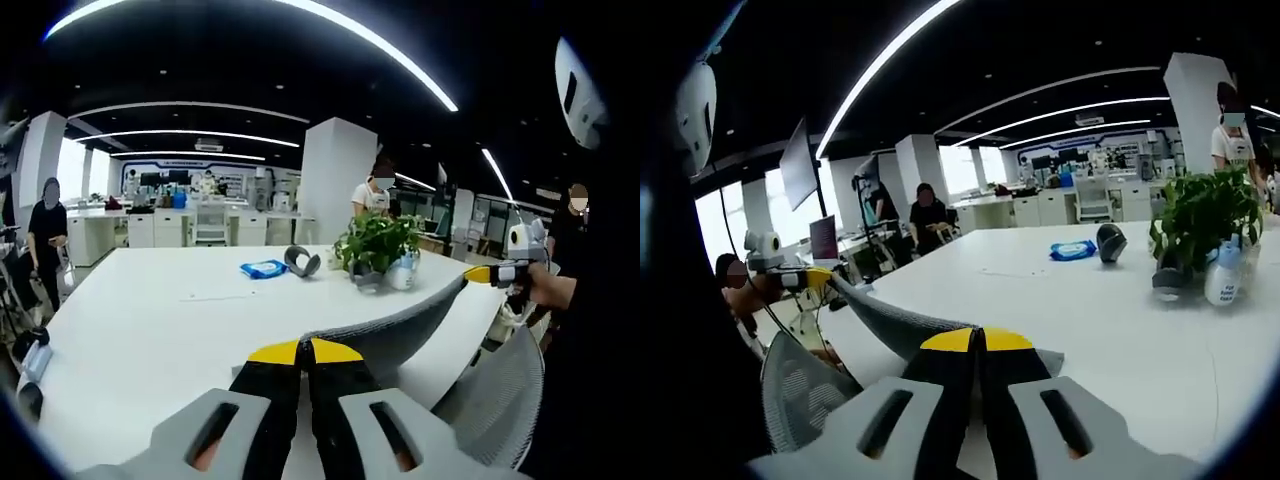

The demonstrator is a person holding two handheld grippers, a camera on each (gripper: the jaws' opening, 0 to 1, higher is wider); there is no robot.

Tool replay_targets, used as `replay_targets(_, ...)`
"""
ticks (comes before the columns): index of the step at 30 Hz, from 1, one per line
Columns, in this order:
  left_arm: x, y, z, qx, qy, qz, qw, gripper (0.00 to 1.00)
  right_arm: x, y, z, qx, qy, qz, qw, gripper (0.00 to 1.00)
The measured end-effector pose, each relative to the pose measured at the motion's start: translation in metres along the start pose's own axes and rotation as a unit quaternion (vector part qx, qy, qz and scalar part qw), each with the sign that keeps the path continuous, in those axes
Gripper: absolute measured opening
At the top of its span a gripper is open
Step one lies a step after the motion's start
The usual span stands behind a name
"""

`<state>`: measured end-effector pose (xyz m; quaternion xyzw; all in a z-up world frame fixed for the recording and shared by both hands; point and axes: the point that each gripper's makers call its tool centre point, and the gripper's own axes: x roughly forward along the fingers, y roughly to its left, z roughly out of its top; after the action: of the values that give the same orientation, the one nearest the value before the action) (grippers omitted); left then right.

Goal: Fold the towel on the table until its edges align and the towel forms a compact rectangular stack.

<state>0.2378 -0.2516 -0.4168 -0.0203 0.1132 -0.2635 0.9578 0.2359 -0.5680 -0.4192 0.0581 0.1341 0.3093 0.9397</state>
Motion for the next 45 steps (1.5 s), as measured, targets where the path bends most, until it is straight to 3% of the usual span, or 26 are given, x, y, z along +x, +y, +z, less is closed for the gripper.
replay_targets(6, 0.002, -0.001, -0.005, 0.006, 0.008, -0.001, 1.0000, 0.02, 0.004, -0.003, -0.005, -0.009, 0.013, -0.005, 0.9999, 0.00)
replay_targets(16, 0.017, 0.012, -0.020, 0.038, 0.058, -0.009, 0.9976, 0.02, 0.026, -0.015, -0.015, -0.014, 0.039, -0.009, 0.9991, 0.00)
replay_targets(31, 0.052, 0.028, -0.038, 0.021, 0.086, -0.027, 0.9957, 0.02, 0.061, -0.042, -0.036, -0.002, 0.095, -0.013, 0.9954, 0.00)
replay_targets(45, 0.078, 0.041, -0.054, 0.013, 0.111, -0.048, 0.9926, 0.02, 0.086, -0.063, -0.056, 0.010, 0.128, -0.008, 0.9917, 0.00)
